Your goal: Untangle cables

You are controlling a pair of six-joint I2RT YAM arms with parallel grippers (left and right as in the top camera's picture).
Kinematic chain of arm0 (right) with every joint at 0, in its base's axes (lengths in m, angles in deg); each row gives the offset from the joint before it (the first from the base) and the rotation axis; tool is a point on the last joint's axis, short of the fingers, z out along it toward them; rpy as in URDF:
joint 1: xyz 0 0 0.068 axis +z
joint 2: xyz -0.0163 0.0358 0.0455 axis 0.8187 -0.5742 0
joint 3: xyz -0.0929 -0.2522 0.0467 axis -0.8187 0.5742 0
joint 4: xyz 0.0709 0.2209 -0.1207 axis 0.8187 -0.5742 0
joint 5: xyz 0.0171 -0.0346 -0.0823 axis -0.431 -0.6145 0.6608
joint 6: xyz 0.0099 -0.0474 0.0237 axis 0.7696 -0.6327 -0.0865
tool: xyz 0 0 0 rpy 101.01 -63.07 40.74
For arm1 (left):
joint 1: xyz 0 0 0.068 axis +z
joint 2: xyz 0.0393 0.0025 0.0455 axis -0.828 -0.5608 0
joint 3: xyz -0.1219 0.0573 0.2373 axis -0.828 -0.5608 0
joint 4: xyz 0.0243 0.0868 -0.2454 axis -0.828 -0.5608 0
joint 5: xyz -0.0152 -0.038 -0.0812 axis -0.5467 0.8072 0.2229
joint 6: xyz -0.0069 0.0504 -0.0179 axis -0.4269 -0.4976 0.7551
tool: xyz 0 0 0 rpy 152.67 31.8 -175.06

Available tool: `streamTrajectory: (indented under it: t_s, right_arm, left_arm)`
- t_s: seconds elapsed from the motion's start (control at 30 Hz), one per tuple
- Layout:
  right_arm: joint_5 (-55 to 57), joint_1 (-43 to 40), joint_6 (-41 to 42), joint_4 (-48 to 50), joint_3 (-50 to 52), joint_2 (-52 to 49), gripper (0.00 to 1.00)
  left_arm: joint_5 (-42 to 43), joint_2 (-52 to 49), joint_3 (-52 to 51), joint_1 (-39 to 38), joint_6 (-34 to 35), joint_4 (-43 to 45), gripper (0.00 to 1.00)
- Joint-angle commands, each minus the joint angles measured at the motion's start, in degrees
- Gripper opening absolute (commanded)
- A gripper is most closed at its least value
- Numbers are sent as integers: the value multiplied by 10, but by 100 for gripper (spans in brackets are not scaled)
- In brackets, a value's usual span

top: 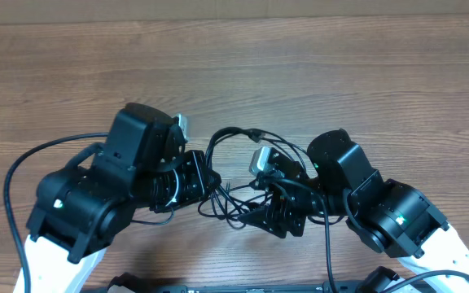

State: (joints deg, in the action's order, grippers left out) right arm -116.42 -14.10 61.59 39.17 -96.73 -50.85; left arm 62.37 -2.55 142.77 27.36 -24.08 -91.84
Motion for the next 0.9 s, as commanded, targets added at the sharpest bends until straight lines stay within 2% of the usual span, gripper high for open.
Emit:
streamTrajectory:
  t_s: [0.0, 0.03, 0.07, 0.2, 0.37, 0.63, 0.87]
  right_arm:
    - [-5, -2, -4, -2, -7, 1, 33]
    - [-4, -2, -4, -2, -7, 1, 15]
    - [-2, -2, -4, -1, -7, 1, 4]
    - [14, -2, -2, -1, -7, 1, 4]
    - [88, -2, 14, 0, -7, 1, 4]
    - [342, -2, 184, 6, -7, 1, 4]
    - [542, -2, 293, 2, -7, 2, 4]
  left_arm:
    - [20, 2, 48, -3, -13, 2, 4]
    - [19, 2, 58, -3, -14, -1, 5]
    - [19, 2, 67, -3, -19, -4, 5]
    - [4, 2, 89, -3, -24, -28, 5]
    - [-7, 2, 93, -3, -26, -56, 6]
    - [-11, 2, 93, -3, -26, -59, 9]
    - [-12, 2, 93, -3, -31, -71, 10]
